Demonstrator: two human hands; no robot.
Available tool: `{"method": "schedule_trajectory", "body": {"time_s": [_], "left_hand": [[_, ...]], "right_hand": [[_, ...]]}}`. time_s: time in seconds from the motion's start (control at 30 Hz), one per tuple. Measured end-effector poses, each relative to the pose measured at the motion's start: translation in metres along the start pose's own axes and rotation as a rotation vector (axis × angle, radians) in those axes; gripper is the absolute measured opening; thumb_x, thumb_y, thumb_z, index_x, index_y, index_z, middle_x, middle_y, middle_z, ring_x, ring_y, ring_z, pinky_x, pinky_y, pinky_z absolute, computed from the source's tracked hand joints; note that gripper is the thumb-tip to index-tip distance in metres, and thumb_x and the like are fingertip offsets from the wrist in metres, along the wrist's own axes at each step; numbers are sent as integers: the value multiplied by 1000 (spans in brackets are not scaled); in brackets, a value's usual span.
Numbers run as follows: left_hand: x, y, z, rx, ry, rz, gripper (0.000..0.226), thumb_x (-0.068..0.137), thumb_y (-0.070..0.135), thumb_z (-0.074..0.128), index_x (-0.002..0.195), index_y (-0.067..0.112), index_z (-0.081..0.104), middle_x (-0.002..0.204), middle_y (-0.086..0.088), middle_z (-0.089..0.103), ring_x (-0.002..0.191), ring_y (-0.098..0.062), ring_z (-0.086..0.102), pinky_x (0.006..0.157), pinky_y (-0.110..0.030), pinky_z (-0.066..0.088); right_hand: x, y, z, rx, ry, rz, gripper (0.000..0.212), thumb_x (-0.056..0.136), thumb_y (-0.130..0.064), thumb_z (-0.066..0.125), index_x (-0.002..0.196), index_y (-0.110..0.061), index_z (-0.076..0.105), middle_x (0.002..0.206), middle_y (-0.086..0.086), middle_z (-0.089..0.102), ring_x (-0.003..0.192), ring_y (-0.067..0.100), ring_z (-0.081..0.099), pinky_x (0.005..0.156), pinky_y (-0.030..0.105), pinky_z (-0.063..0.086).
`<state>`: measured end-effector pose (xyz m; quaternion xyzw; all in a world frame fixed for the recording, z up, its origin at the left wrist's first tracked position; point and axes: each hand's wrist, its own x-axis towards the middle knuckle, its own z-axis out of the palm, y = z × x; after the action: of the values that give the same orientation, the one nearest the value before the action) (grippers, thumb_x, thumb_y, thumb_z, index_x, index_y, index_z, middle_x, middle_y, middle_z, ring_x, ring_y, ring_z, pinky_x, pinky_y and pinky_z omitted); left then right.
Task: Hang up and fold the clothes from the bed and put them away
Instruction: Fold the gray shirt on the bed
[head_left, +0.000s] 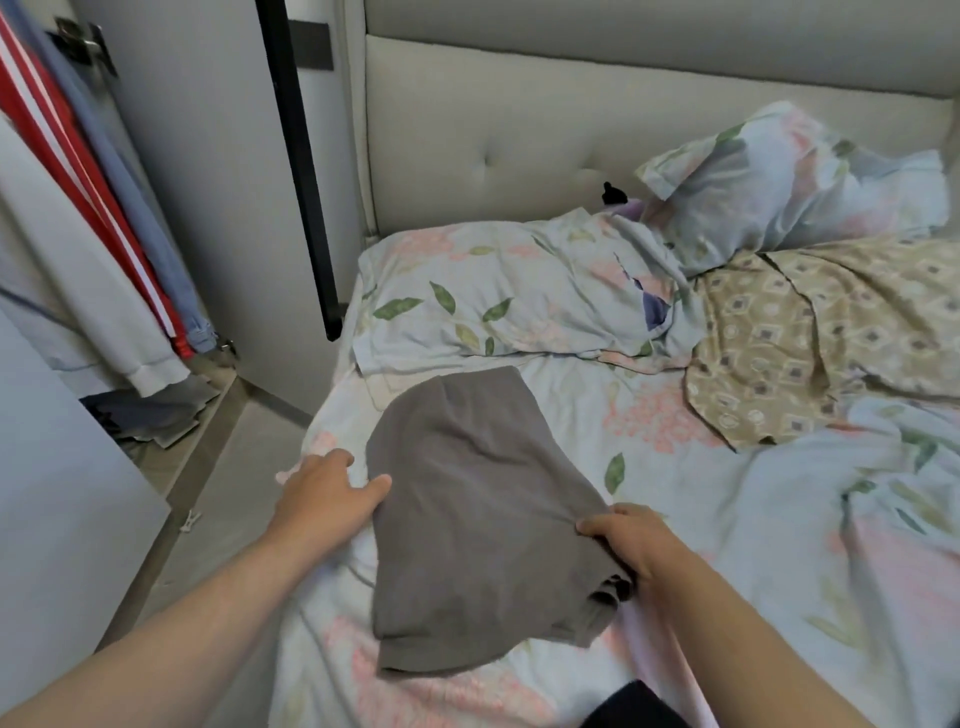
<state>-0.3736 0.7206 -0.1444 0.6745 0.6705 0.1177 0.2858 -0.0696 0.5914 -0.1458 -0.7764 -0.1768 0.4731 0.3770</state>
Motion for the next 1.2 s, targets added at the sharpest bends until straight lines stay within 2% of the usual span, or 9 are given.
{"method": "schedule_trajectory", "body": {"time_s": [0.1,0.2,0.27,0.57,0.67,0.8,1.0,1.1,1.2], "left_hand": [[6,26,4,70,-13,127,68,84,58,60,137,17,48,138,-6,49,126,-29,49,100,-41,44],[23,50,7,81,-67,216,61,83,51,63,130,15,52,129,-5,55,119,-28,54,98,-39,46],[39,62,10,75,-80,220,55,82,49,64,124,15,55,124,-7,58,111,-29,57,96,-41,48],[-11,30,48,-305,-60,-322,66,70,47,75,116,4,56,115,-15,64,102,-37,62,91,-46,54],[-54,12,57,-590,-253,-432,52,72,34,84,108,2,62,101,-12,72,89,-32,70,81,-41,58],[-79,15,51,-1027,-505,-551,25,84,9,74,105,-3,70,96,-17,76,80,-28,75,73,-35,58],[-101,30,45,-1452,-484,-547,37,74,2,58,110,0,67,98,-19,74,81,-35,71,79,-45,53],[-109,21,47,-1472,-453,-595,32,88,2,48,117,-1,62,98,-21,72,86,-36,67,80,-49,53],[-123,5,57,-1412,-463,-608,29,99,4,48,125,-5,58,108,-25,70,95,-37,66,84,-52,56]], "right_hand": [[-3,29,-12,166,16,73,26,81,-16,81,91,5,68,89,25,74,82,41,72,78,51,60],[-9,34,-11,125,-81,66,33,80,-28,82,90,0,68,76,14,75,62,29,71,54,35,57],[-7,35,-11,52,-112,24,27,81,-22,81,91,-2,66,75,12,75,59,25,71,51,29,53],[-1,41,-13,-36,-200,-17,25,88,-13,72,107,2,64,97,24,73,86,45,70,70,45,54],[-3,42,-11,23,-257,-6,22,91,-11,68,108,2,64,94,23,74,77,35,70,67,39,52],[-18,44,0,318,-401,223,25,94,-9,65,113,7,65,103,23,74,91,35,74,67,41,61],[-42,46,-9,640,-565,402,37,94,-2,59,128,13,55,125,33,62,107,45,67,78,58,59],[-52,49,-7,524,-526,419,28,99,-4,54,123,10,53,108,31,69,92,44,72,70,58,59],[-59,46,-2,171,-370,301,14,99,-2,56,108,9,59,75,19,72,62,31,71,50,37,58]]}}
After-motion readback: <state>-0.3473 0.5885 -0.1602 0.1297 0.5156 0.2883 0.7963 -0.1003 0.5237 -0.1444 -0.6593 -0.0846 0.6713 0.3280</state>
